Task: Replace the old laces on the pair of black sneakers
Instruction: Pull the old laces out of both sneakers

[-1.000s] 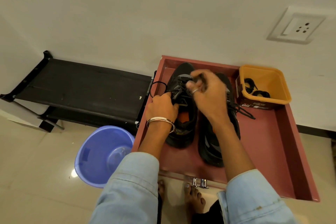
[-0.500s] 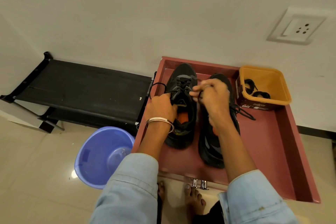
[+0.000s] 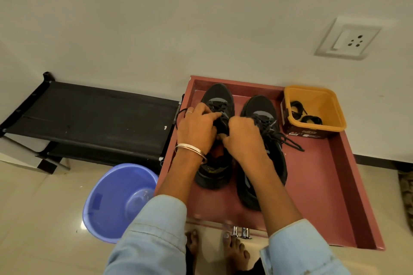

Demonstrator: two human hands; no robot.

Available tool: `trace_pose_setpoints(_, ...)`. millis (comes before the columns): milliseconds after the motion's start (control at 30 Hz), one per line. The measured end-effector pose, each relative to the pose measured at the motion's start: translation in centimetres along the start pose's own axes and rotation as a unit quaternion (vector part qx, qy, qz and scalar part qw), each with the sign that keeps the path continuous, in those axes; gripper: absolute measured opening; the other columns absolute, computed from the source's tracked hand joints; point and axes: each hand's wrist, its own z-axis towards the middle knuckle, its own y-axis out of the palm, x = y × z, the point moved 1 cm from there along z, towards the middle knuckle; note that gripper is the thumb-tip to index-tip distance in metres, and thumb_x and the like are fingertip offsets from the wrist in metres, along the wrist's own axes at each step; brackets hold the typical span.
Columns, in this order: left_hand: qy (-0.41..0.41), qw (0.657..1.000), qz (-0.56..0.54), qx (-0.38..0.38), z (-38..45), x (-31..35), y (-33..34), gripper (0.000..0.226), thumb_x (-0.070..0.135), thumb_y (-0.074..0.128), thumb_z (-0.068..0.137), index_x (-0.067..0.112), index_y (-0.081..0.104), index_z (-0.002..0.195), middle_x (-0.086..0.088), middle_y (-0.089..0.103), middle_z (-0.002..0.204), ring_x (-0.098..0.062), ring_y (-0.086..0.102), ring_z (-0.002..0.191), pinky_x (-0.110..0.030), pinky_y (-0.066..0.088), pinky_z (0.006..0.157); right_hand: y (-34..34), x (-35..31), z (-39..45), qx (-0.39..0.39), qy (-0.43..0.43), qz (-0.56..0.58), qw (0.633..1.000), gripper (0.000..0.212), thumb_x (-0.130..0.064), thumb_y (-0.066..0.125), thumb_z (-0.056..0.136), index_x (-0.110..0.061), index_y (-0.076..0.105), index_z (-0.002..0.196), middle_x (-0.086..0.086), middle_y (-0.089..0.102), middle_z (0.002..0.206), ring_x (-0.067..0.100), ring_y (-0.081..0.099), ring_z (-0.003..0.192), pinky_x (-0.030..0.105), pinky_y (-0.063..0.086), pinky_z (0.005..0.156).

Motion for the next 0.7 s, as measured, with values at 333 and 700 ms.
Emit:
trace_pose_setpoints(333,-0.013,0.997,0.069,0.022,0.7,1.2,0.8,0.021,0.024,0.048,0.097,0.015,0.058,0.112,-0.004,0.055,0.118,-0.027,0.059,0.089,-0.036,0.051,0.070,1.3,-0.1,-1.0,0.028,0.006,-0.018,0.999,0.019,-0.015,0.046,0.097,0.000,0.056,0.103,0.020,0.055,0.104,0.038,0.058,0.092,0.035,0.039,0.067)
trace_pose_setpoints(700,-0.261,0.917,-0.254,0.165,0.9,0.4,-0.5,0.017,0.027,0.057,0.090,0.012,0.064,0.096,0.000,0.062,0.090,-0.013,0.053,0.077,-0.034,0.047,0.075,2.1,-0.1,-0.6,0.042,-0.003,-0.077,0.996,0.017,-0.001,0.042,0.096,0.002,0.057,0.105,0.021,0.057,0.105,0.036,0.061,0.090,0.034,0.039,0.064)
